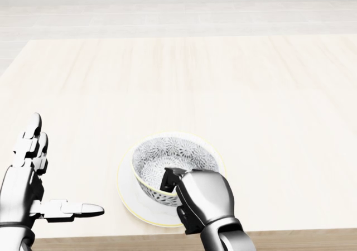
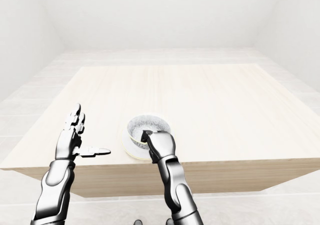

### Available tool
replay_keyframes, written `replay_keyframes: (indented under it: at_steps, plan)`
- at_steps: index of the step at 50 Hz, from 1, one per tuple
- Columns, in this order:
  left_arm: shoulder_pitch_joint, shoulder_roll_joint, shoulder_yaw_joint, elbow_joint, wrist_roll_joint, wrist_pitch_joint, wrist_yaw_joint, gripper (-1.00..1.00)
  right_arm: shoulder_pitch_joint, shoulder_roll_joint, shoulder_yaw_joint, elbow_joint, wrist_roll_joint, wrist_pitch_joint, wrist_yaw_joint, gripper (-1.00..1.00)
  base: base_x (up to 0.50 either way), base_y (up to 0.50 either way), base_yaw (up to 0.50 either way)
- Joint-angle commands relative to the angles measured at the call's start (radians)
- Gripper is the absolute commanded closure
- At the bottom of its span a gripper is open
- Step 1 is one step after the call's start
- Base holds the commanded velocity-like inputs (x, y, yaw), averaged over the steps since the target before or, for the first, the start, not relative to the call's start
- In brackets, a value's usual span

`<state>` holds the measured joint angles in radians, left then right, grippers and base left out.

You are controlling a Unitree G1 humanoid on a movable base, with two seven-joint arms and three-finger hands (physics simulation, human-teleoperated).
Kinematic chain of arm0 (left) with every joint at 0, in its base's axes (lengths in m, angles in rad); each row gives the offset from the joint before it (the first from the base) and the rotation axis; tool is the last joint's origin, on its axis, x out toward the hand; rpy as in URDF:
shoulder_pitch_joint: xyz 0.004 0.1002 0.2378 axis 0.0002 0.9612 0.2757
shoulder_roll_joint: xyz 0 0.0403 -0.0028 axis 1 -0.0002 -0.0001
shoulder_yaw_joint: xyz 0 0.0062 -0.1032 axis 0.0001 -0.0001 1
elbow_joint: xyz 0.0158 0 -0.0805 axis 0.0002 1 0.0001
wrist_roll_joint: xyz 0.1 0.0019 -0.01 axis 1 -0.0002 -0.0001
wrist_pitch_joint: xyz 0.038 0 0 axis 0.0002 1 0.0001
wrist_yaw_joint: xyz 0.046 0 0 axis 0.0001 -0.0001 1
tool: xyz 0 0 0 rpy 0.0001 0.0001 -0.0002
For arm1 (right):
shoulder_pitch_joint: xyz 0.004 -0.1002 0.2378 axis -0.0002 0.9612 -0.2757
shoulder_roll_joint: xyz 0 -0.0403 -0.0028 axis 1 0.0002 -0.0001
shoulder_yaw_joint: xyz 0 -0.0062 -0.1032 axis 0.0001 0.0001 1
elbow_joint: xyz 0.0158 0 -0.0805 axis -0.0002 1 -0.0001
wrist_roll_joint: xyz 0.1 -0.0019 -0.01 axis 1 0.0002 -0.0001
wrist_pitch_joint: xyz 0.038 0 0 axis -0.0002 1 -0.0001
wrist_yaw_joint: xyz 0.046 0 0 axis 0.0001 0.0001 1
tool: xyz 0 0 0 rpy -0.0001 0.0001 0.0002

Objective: Put the bowl on the plate.

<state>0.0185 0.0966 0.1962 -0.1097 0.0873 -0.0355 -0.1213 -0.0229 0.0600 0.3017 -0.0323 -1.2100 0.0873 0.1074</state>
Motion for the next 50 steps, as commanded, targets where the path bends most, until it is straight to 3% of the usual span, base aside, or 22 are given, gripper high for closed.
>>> replay_keyframes:
  at_steps: [1, 24, 29, 35, 36, 42, 50]
  plan:
    - [-0.001, 0.000, -0.001, -0.003, 0.002, 0.002, 0.001, -1.00, -0.003, 0.000, -0.001, -0.008, -0.019, 0.000, -0.016, 0.35, 0.00, 0.00, 0.00]
    - [0.002, -0.001, -0.002, 0.015, 0.003, -0.013, 0.002, -1.00, -0.001, -0.001, -0.003, -0.006, -0.016, 0.000, -0.016, 0.28, 0.00, 0.00, 0.00]
    - [0.000, 0.000, -0.004, 0.035, 0.006, -0.028, 0.005, -1.00, -0.001, 0.000, -0.002, -0.010, -0.017, 0.000, -0.014, 0.19, 0.00, 0.00, 0.00]
    - [-0.001, 0.002, -0.002, 0.038, 0.002, -0.027, 0.003, -1.00, 0.001, 0.001, -0.001, -0.018, -0.018, 0.000, -0.011, -0.13, 0.00, 0.00, 0.00]
    - [-0.003, 0.002, -0.003, 0.042, 0.003, -0.029, 0.004, -1.00, 0.000, 0.002, -0.002, -0.017, -0.017, 0.000, -0.012, -0.29, 0.00, 0.00, 0.00]
    - [-0.005, 0.003, -0.002, 0.046, 0.002, -0.030, 0.005, -1.00, -0.001, 0.002, -0.002, -0.021, -0.015, 0.000, -0.010, -0.82, 0.00, 0.00, 0.00]
    - [-0.007, 0.004, -0.003, 0.053, 0.002, -0.032, 0.006, -1.00, -0.006, 0.002, -0.008, -0.011, -0.006, 0.000, -0.016, -1.00, 0.00, 0.00, 0.00]
